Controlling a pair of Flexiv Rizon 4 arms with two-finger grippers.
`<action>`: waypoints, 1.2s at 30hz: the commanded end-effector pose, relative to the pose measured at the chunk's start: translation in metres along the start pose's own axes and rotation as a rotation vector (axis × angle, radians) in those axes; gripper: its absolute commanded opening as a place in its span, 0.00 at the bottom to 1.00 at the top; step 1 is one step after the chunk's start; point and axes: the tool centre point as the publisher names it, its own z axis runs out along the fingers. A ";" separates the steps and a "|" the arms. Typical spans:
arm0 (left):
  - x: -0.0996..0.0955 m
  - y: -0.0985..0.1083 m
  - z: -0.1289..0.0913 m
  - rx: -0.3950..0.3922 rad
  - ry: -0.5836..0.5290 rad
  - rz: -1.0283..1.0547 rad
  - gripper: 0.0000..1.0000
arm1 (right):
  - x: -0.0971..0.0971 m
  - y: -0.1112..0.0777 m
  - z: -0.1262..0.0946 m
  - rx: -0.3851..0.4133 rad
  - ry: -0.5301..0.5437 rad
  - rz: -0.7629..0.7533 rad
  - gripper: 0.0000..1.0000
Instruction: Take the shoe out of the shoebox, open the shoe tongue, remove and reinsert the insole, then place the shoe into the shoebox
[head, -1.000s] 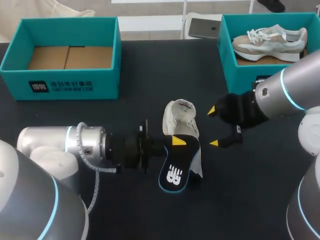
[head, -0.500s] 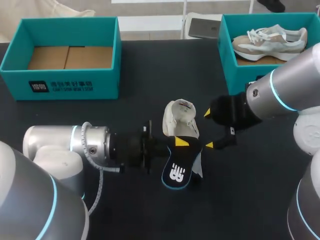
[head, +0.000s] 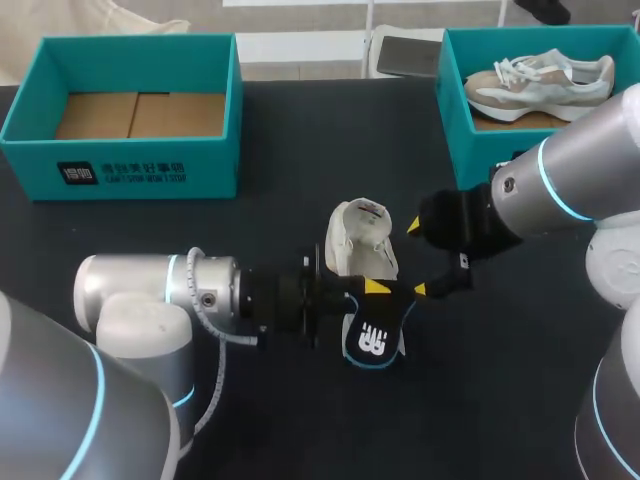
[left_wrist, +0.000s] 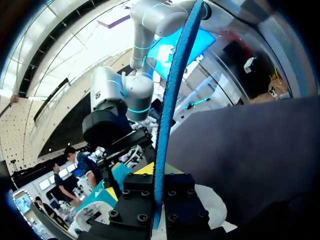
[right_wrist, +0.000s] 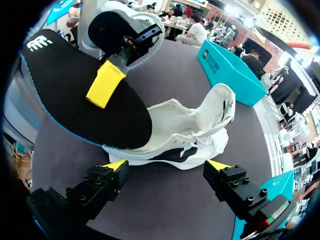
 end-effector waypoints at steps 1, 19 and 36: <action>0.007 0.013 0.006 -0.002 -0.001 -0.003 0.00 | 0.001 0.001 0.001 0.005 -0.003 0.001 1.00; 0.006 0.056 -0.003 -0.076 -0.038 -0.023 0.00 | 0.001 0.001 0.001 0.005 -0.003 0.001 1.00; 0.000 0.064 -0.008 -0.144 -0.016 -0.020 0.21 | 0.001 0.001 0.001 0.005 -0.003 0.001 1.00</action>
